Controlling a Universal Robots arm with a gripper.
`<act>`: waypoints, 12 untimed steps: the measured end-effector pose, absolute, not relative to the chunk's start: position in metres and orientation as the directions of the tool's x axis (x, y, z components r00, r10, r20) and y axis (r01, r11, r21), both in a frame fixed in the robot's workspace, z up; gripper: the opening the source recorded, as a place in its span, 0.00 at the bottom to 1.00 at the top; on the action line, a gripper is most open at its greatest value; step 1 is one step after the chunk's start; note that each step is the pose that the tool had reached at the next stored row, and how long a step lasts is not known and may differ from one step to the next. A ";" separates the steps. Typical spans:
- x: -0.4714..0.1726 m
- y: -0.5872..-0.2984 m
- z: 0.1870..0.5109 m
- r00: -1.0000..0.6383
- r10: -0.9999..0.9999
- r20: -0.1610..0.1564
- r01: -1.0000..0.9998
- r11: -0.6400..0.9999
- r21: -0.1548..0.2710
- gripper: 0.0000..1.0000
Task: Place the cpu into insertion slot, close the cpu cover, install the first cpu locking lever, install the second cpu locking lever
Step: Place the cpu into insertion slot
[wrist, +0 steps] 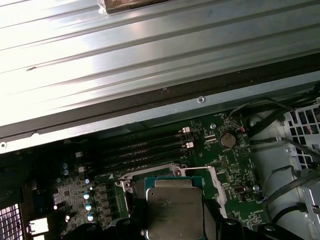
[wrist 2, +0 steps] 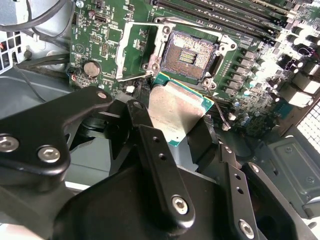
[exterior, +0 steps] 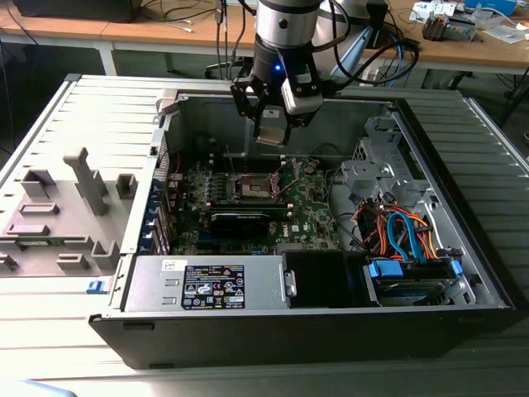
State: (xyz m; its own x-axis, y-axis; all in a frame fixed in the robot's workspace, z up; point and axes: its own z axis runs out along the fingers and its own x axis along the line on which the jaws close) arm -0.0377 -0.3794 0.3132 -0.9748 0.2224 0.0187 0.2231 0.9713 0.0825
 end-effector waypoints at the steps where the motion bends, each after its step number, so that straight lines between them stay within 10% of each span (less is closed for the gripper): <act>1: -0.038 -0.379 0.313 -0.974 0.227 0.019 0.228 0.970 0.082 0.55; 12: -0.038 -0.379 0.313 -0.971 0.240 0.018 0.240 0.967 0.082 0.55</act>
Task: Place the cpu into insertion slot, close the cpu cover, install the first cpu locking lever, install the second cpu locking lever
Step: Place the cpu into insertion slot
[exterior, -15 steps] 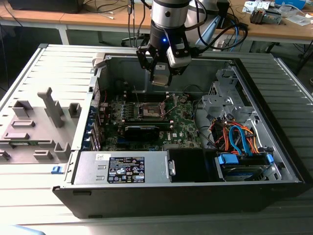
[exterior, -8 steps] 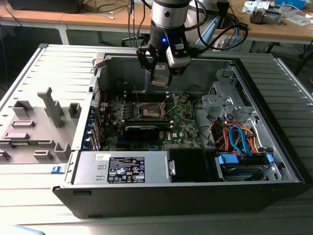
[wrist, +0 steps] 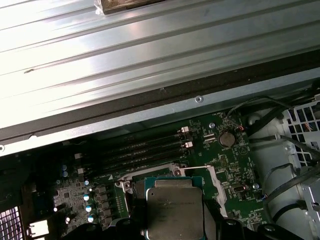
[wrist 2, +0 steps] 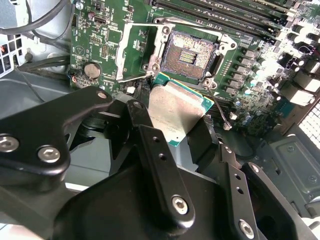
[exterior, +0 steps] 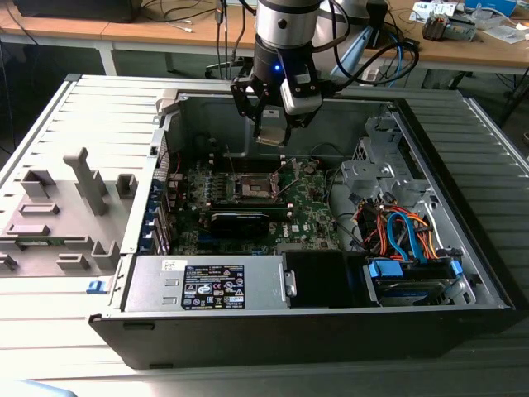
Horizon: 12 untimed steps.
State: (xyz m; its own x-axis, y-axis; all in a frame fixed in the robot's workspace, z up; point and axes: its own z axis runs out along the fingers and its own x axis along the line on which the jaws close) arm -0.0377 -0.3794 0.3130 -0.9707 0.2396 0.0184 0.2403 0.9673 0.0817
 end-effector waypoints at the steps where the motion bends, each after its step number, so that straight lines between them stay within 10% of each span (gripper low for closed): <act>1: -0.038 -0.379 0.313 -0.971 0.240 0.018 0.241 0.967 0.082 0.55; 12: -0.038 -0.379 0.313 -0.968 0.250 0.018 0.250 0.965 0.081 0.55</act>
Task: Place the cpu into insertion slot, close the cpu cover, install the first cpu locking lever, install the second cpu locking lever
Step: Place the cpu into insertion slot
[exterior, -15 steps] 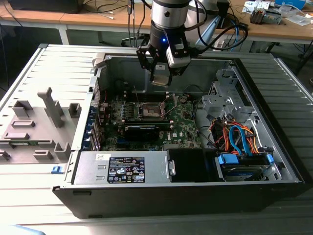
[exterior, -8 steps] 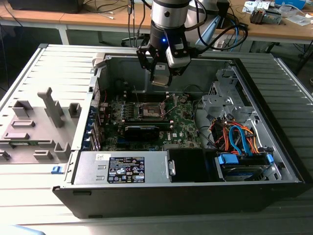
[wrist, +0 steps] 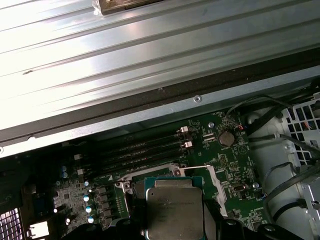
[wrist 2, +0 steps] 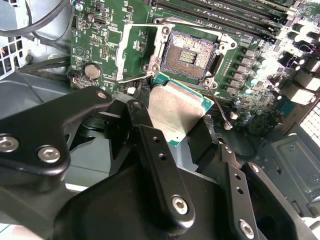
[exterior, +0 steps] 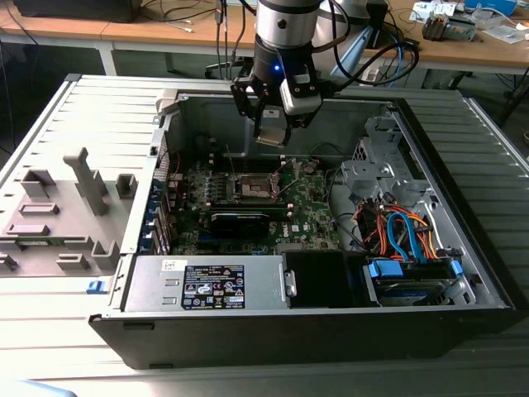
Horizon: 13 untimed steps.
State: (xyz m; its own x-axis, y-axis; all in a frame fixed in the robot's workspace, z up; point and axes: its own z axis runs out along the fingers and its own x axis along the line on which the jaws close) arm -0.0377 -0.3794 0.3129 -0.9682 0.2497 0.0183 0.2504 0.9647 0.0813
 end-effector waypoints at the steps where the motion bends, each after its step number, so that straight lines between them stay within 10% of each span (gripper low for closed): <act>1: -0.038 -0.379 0.313 -0.968 0.250 0.018 0.251 0.965 0.081 0.55; 13: -0.038 -0.379 0.313 -0.964 0.264 0.018 0.264 0.961 0.080 0.55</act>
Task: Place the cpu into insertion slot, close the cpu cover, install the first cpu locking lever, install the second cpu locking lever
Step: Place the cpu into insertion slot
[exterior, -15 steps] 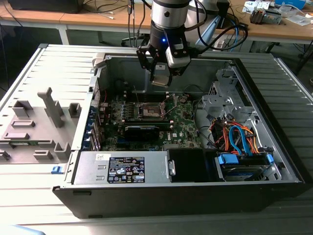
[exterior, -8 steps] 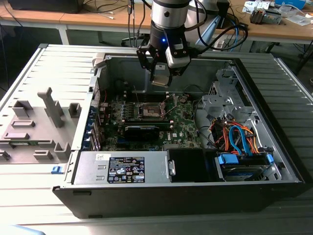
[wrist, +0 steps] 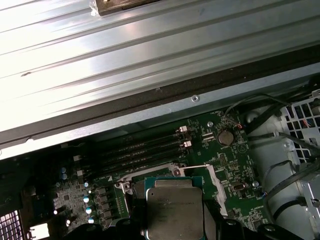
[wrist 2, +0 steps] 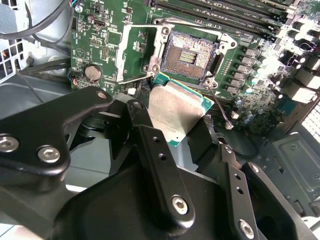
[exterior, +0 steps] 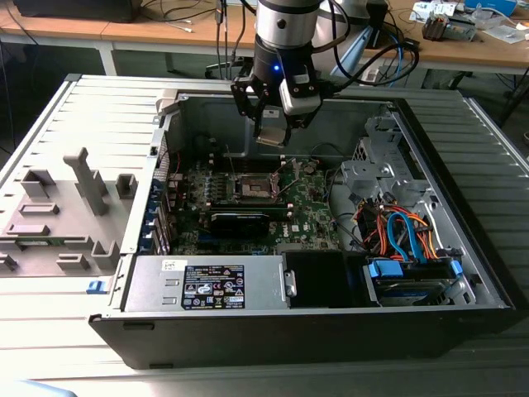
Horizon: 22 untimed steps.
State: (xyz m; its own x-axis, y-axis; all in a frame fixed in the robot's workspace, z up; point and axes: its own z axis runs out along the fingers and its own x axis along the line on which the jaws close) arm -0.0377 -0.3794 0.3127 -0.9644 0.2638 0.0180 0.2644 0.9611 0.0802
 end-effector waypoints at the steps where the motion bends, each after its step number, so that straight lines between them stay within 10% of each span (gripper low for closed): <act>1: -0.038 -0.379 0.313 -0.964 0.264 0.018 0.265 0.961 0.080 0.55; 22: -0.038 -0.379 0.312 -0.959 0.284 0.018 0.284 0.956 0.079 0.55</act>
